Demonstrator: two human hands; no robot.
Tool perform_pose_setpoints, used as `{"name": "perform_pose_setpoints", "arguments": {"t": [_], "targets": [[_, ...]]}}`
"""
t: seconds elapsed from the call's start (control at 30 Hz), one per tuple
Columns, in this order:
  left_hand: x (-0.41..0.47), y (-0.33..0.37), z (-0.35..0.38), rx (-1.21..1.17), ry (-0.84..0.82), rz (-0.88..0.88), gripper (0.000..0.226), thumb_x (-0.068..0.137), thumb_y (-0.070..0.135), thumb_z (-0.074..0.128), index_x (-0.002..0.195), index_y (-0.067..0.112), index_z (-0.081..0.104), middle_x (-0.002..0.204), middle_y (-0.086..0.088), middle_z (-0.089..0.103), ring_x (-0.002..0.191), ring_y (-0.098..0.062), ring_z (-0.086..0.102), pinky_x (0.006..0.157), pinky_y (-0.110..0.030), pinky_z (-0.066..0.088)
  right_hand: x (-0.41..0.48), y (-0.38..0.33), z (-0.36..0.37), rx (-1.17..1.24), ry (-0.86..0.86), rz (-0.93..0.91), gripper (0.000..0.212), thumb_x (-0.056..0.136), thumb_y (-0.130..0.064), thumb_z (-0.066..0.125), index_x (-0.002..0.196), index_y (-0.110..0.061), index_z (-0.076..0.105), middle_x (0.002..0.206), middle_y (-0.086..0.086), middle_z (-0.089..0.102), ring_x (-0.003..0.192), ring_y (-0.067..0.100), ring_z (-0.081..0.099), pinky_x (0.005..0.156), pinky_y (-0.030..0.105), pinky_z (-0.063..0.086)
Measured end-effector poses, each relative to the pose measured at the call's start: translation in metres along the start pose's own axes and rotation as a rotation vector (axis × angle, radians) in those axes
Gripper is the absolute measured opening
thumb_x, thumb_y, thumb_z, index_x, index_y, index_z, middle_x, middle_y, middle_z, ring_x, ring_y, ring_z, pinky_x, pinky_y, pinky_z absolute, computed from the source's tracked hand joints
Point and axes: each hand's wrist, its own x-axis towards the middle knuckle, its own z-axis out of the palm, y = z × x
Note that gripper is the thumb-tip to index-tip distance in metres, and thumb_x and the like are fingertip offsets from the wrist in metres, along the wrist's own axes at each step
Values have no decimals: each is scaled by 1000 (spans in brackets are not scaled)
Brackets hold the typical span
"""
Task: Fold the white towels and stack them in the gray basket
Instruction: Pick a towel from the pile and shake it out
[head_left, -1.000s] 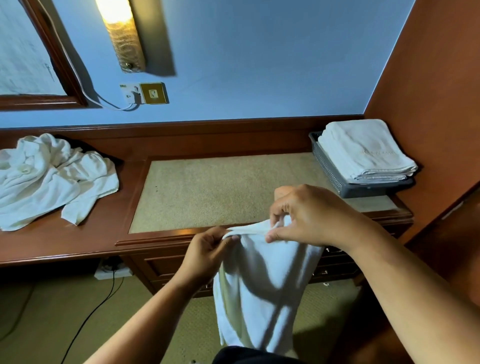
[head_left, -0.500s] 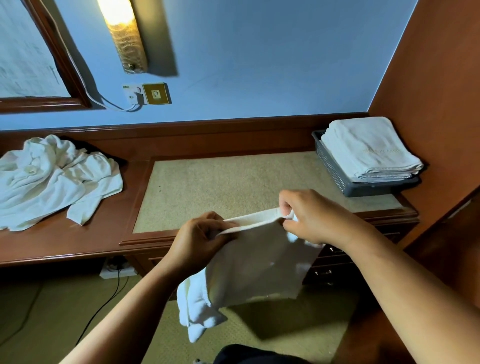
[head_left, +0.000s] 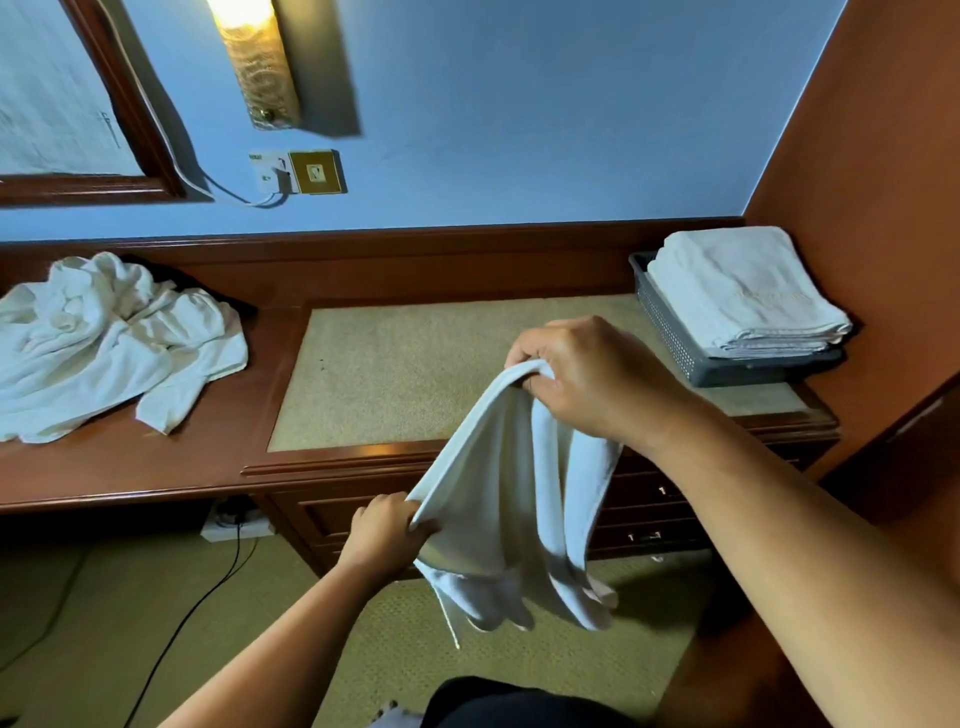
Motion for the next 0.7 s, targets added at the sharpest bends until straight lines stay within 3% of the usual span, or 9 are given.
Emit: {"name": "perform_pose_setpoints", "arguments": {"t": [0.1, 0.23, 0.33, 0.47, 0.57, 0.63, 0.7], "targets": [[-8, -24, 17, 186, -73, -55, 32, 96, 49, 51, 113, 27, 69, 111, 4, 65, 114, -24, 53, 93, -41, 38, 5, 17, -6, -51, 16, 80, 14, 88, -28, 64, 99, -34, 71, 96, -9, 69, 91, 19, 62, 68, 29, 39], [-23, -64, 26, 234, -104, -196, 21, 95, 40, 52, 101, 32, 70, 107, 8, 65, 114, -22, 53, 91, -39, 35, 4, 45, -11, -82, 76, 198, 12, 89, -32, 64, 98, -34, 72, 96, -7, 71, 92, 22, 65, 71, 31, 48], [-24, -84, 17, 208, -2, -246, 18, 95, 37, 54, 96, 34, 72, 99, 8, 62, 106, -21, 54, 88, -39, 34, 3, 59, -1, -136, 54, 227, 12, 91, -37, 64, 99, -33, 72, 96, -4, 71, 93, 25, 65, 73, 33, 50], [-15, -91, -10, -47, 342, -253, 9, 84, 15, 69, 85, 21, 75, 86, -3, 63, 86, -35, 64, 73, -39, 41, 4, 86, 19, -195, -81, 325, 15, 89, -42, 67, 97, -29, 72, 96, 2, 70, 93, 28, 65, 75, 35, 52], [-17, -101, -38, -249, 528, -321, 16, 79, 0, 66, 81, 12, 56, 84, -11, 58, 79, -38, 57, 68, -41, 42, -3, 112, 38, -191, -290, 417, 13, 82, -36, 73, 84, -24, 71, 84, 3, 69, 85, 29, 66, 75, 36, 56], [-21, -114, -55, -228, 516, -336, 23, 81, 1, 64, 91, 13, 48, 89, -9, 54, 76, -36, 55, 67, -41, 42, -13, 128, 52, -190, -333, 471, 8, 81, -28, 68, 87, -23, 72, 87, 6, 70, 84, 31, 66, 74, 37, 57], [-26, -133, -66, -33, 419, -263, 27, 81, 0, 65, 102, 11, 52, 98, -11, 53, 73, -42, 59, 63, -43, 46, -23, 141, 67, -157, -252, 531, 14, 84, -21, 63, 93, -22, 73, 93, 11, 71, 88, 33, 66, 70, 33, 52]]}}
